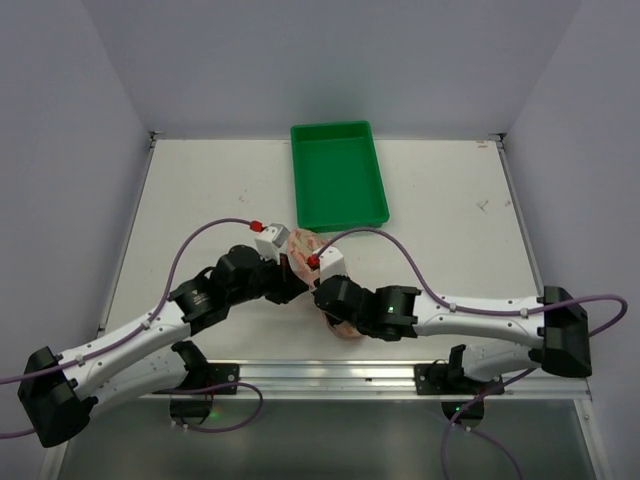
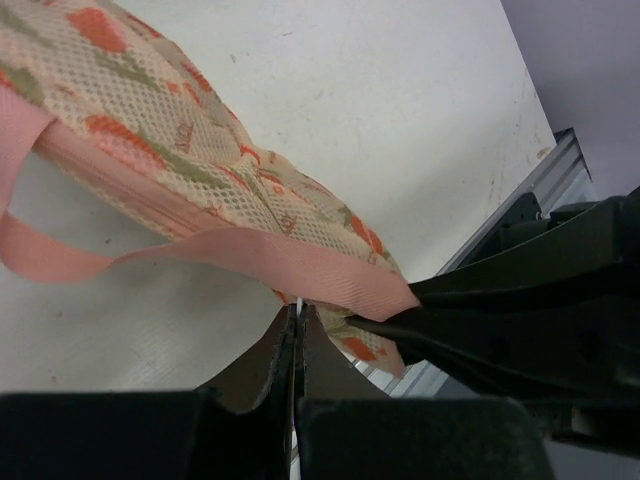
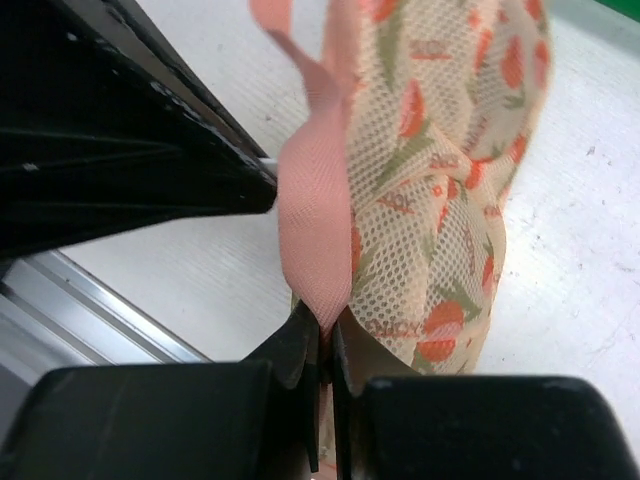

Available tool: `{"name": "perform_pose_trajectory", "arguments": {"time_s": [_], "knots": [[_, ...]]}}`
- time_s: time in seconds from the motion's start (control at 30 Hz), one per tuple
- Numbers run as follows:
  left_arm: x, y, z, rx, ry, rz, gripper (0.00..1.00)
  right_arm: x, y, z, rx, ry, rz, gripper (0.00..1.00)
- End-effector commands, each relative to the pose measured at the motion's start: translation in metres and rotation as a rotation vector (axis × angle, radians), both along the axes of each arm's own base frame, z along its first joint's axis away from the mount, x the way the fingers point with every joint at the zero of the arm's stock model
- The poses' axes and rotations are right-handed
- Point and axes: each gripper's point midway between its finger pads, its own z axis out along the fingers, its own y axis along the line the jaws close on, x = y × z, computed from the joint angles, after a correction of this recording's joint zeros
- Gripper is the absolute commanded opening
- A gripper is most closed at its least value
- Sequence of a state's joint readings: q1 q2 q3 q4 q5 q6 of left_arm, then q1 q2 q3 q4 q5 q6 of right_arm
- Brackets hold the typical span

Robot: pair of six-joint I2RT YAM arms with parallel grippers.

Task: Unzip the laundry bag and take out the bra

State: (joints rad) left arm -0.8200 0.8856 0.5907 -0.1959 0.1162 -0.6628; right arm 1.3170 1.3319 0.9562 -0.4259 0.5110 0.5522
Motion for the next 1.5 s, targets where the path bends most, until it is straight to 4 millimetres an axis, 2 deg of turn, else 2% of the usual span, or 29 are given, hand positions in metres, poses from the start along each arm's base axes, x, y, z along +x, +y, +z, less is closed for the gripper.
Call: {"name": "perform_pose_trajectory", "arguments": {"time_s": [0.0, 0.2, 0.27, 0.37, 0.4, 0.47, 0.5, 0.53, 0.57, 0.6, 0.73, 0.77, 0.83, 0.87, 1.0, 1.03, 1.07, 1.13, 1.27, 1.37, 1.47], "knots": [[0.007, 0.002, 0.011, -0.016, -0.046, 0.032, 0.0, -0.008, -0.027, 0.002, 0.024, -0.002, 0.003, 0.0], [0.022, 0.026, -0.003, 0.081, -0.064, 0.163, 0.0, -0.025, -0.062, 0.003, 0.089, -0.001, 0.057, 0.0], [0.026, 0.037, -0.014, 0.122, -0.057, 0.218, 0.0, -0.03, -0.073, -0.004, 0.078, 0.008, 0.07, 0.0], [0.029, 0.043, -0.027, 0.152, -0.04, 0.256, 0.0, -0.037, -0.076, 0.002, 0.126, 0.02, 0.096, 0.01], [0.028, 0.043, -0.029, 0.152, -0.037, 0.252, 0.0, -0.04, -0.075, 0.001, 0.135, 0.026, 0.12, 0.1], [0.026, 0.038, -0.033, 0.139, -0.028, 0.23, 0.0, -0.042, -0.072, 0.005, 0.15, 0.031, 0.132, 0.22], [0.024, 0.036, -0.034, 0.134, -0.025, 0.219, 0.0, -0.043, -0.068, 0.009, 0.159, 0.033, 0.139, 0.35], [0.023, 0.033, -0.034, 0.122, -0.018, 0.199, 0.0, -0.043, -0.065, 0.008, 0.148, 0.035, 0.147, 0.44], [0.022, 0.03, -0.033, 0.114, -0.018, 0.19, 0.0, -0.041, -0.06, 0.017, 0.162, 0.029, 0.15, 0.5], [0.021, 0.027, -0.033, 0.107, -0.013, 0.174, 0.0, -0.041, -0.057, 0.02, 0.162, 0.03, 0.157, 0.6], [0.018, 0.021, -0.028, 0.089, -0.011, 0.145, 0.0, -0.033, -0.037, 0.046, 0.177, -0.011, 0.177, 0.79], [0.016, 0.018, -0.025, 0.073, -0.01, 0.13, 0.0, -0.026, -0.024, 0.059, 0.18, -0.047, 0.18, 0.87], [0.015, 0.017, -0.023, 0.065, -0.007, 0.12, 0.0, -0.022, -0.015, 0.061, 0.169, -0.058, 0.181, 0.89], [0.014, 0.016, -0.023, 0.059, -0.006, 0.118, 0.0, -0.016, -0.011, 0.063, 0.159, -0.082, 0.178, 0.93], [0.013, 0.015, -0.02, 0.044, -0.006, 0.118, 0.0, -0.003, 0.013, 0.053, 0.111, -0.111, 0.165, 0.95], [0.012, 0.016, -0.02, 0.043, -0.005, 0.119, 0.0, -0.001, 0.02, 0.041, 0.082, -0.104, 0.166, 0.95], [0.008, 0.014, -0.018, 0.028, 0.0, 0.099, 0.0, 0.001, 0.026, 0.039, 0.087, -0.11, 0.168, 0.95], [0.007, 0.014, -0.016, 0.019, -0.006, 0.096, 0.0, 0.007, 0.031, 0.024, 0.053, -0.111, 0.147, 0.95], [0.005, 0.014, -0.014, 0.008, -0.008, 0.088, 0.0, 0.013, 0.036, 0.008, 0.016, -0.124, 0.126, 0.93], [0.004, 0.013, -0.011, -0.001, -0.009, 0.082, 0.0, 0.016, 0.038, -0.008, -0.014, -0.127, 0.12, 0.87], [0.004, 0.012, -0.008, -0.006, -0.012, 0.074, 0.0, 0.02, 0.031, -0.019, -0.06, -0.123, 0.08, 0.7]]}}
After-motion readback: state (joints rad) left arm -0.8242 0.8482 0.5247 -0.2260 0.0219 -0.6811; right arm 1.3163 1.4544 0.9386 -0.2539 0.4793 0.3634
